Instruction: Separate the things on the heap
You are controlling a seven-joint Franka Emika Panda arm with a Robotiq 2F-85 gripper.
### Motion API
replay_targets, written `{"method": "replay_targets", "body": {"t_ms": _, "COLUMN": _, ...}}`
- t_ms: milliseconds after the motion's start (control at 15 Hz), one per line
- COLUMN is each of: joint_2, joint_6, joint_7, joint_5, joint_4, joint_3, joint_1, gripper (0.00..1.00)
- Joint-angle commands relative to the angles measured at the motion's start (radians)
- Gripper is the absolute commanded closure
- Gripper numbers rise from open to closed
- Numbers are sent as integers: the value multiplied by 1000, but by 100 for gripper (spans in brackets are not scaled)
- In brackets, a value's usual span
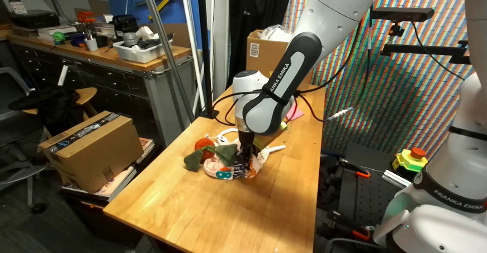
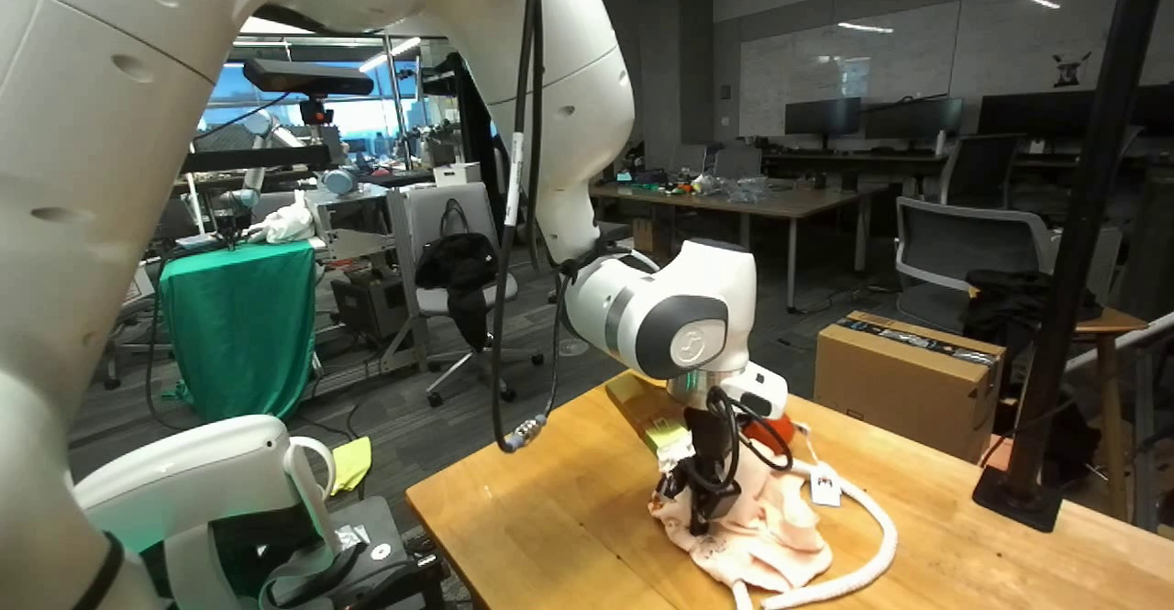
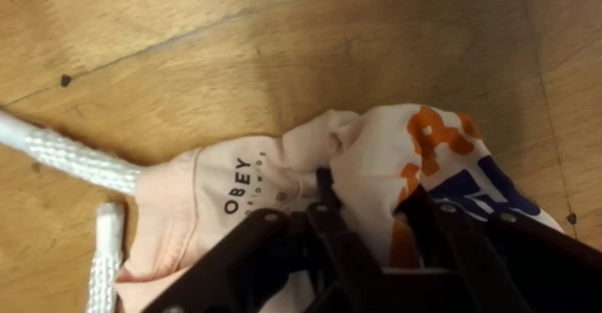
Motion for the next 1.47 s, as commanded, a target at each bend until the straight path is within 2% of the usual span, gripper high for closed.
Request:
{"method": "replay_targets", "body": {"t_ms": 0, "joint_2": -34, "joint_6": -52, "joint_7": -53, "joint_5": 39, "joint_4": 3, "joint_3": 48, "joint_1": -47, "gripper": 92}}
{"method": "replay_targets", "body": {"t_ms": 133, "joint_2": -75, "joint_6": -70, "joint_7": -76, "joint_5": 51, "joint_4": -10, "joint_3": 66, "joint_1": -63, "gripper": 94}}
{"method": "replay_targets", "body": {"t_ms": 267, "joint_2": -136, "joint_6": -78, "joint_7": -90, "joint_5": 54, "joint_4": -32, "joint_3": 73, "joint_1": -68, "gripper": 91}}
{"method": "replay_targets", "body": {"t_ms": 867, "joint_2": -429, "joint_6": -122, "joint_7": -52, "joint_5": -15, "joint_4": -102, "joint_3": 26, "joint_1": -59, "gripper": 93}}
{"method": "replay_targets", "body": {"t_ms": 1400, "joint_2": -574, "joint_6": -116, "joint_7": -16, "joint_5": -69, "joint_4": -149, "joint_3": 9, "joint_1": -92, "gripper": 93}}
